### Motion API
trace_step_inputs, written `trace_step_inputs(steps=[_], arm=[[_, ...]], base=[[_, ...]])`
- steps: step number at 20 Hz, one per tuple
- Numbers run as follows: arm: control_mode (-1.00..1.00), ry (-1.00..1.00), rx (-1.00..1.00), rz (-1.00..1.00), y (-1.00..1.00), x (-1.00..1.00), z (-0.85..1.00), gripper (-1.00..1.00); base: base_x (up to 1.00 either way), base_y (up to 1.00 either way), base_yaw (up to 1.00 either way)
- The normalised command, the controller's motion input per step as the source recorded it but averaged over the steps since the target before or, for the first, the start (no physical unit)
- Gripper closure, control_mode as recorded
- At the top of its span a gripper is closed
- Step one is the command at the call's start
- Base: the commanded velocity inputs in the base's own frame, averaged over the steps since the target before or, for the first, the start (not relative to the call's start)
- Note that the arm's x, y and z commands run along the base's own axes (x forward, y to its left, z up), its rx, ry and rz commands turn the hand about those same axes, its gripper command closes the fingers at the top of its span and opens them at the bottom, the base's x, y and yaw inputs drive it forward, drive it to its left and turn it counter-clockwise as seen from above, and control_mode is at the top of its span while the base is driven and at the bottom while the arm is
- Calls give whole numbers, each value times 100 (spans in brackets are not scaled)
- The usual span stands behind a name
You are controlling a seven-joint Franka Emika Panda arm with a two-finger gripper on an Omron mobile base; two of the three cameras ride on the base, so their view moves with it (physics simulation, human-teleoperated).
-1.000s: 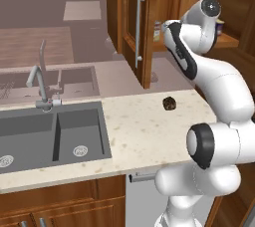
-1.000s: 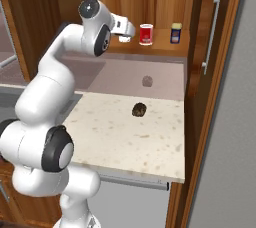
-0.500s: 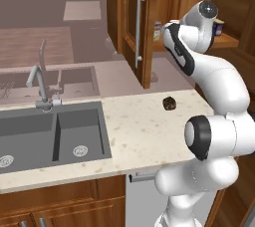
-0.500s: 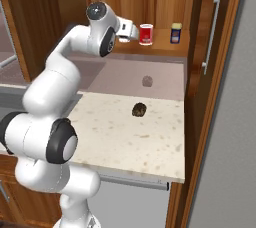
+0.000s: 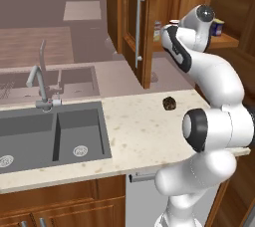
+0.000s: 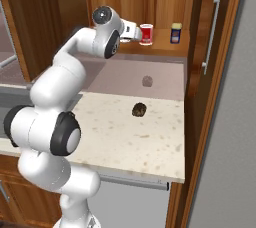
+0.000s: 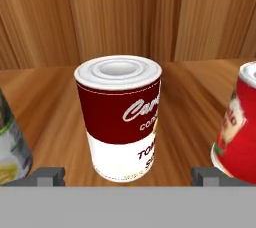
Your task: Stack two cans on top of the other two cans in the cabinet.
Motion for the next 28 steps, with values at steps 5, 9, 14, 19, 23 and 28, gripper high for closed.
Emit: trace_step_inputs(steps=[5,9,14,19,23,28], arm=[[-100,5,1,0,-4,23,0,-100],[-100,5,2,0,0,17,0,-100],[-100,0,4,0,0,7,0,-100],[-100,0,2,0,0,9,0,-100],[-100,0,2,0,0,11,-1,-100],[-100,0,4,0,0,1,-7,-100]], base=[[0,0,0],[0,0,0],[0,0,0],[0,0,0],[0,0,0],[0,0,0]])
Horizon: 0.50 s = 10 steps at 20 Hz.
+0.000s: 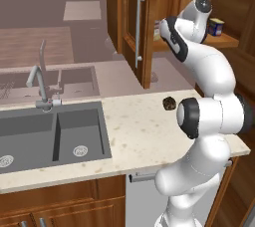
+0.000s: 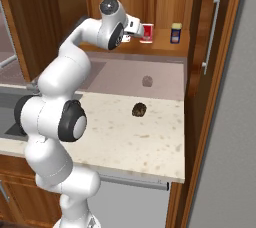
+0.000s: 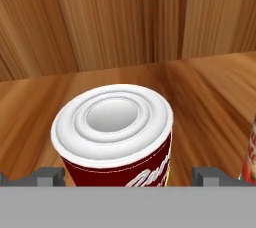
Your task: Stack two cans on top of the other two cans in the cabinet.
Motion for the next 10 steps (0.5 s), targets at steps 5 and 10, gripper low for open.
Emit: trace_step_inputs(steps=[5,10], arm=[[-100,0,6,0,0,0,-11,-100],[-100,0,8,0,0,0,-17,100]], base=[[0,0,0],[0,0,0]])
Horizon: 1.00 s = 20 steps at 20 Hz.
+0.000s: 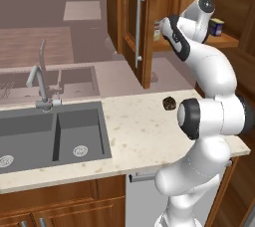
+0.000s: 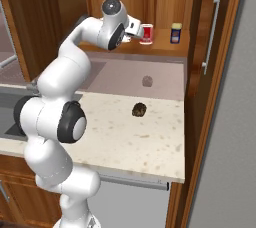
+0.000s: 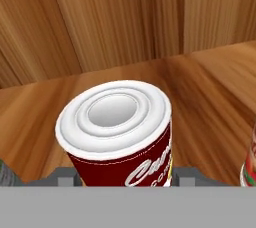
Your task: Stack two cans on top of the other two cans in the cabinet.
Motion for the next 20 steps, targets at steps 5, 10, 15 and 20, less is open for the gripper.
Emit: trace_step_inputs(steps=[5,10,15,20], arm=[[-100,-6,2,0,4,9,-12,100],[-100,-8,0,0,-2,-12,-7,100],[-100,-8,1,0,0,-57,0,100],[-100,2,1,0,4,-27,14,100]], base=[[0,0,0],[0,0,0],[0,0,0],[0,0,0]])
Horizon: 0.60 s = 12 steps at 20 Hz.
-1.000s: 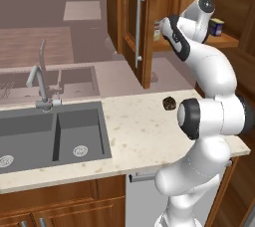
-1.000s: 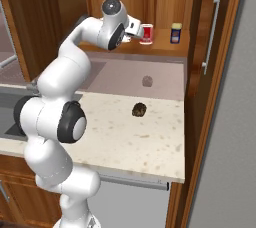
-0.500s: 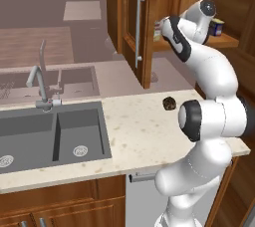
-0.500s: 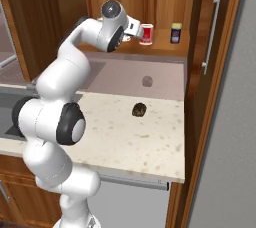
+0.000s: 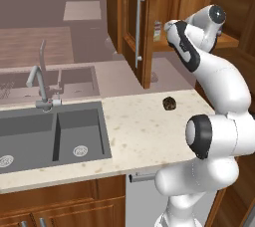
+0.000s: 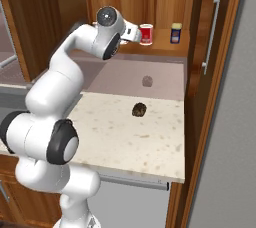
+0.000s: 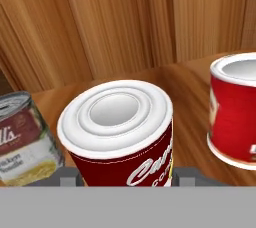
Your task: Stack two cans on top of the other two cans in the cabinet.
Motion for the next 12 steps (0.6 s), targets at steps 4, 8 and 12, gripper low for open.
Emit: trace_step_inputs(steps=[4,8,12], arm=[[-100,1,2,0,10,-23,25,100],[-100,0,4,0,7,-17,27,100],[-100,0,1,0,7,-14,27,100]], base=[[0,0,0],[0,0,0],[0,0,0]])
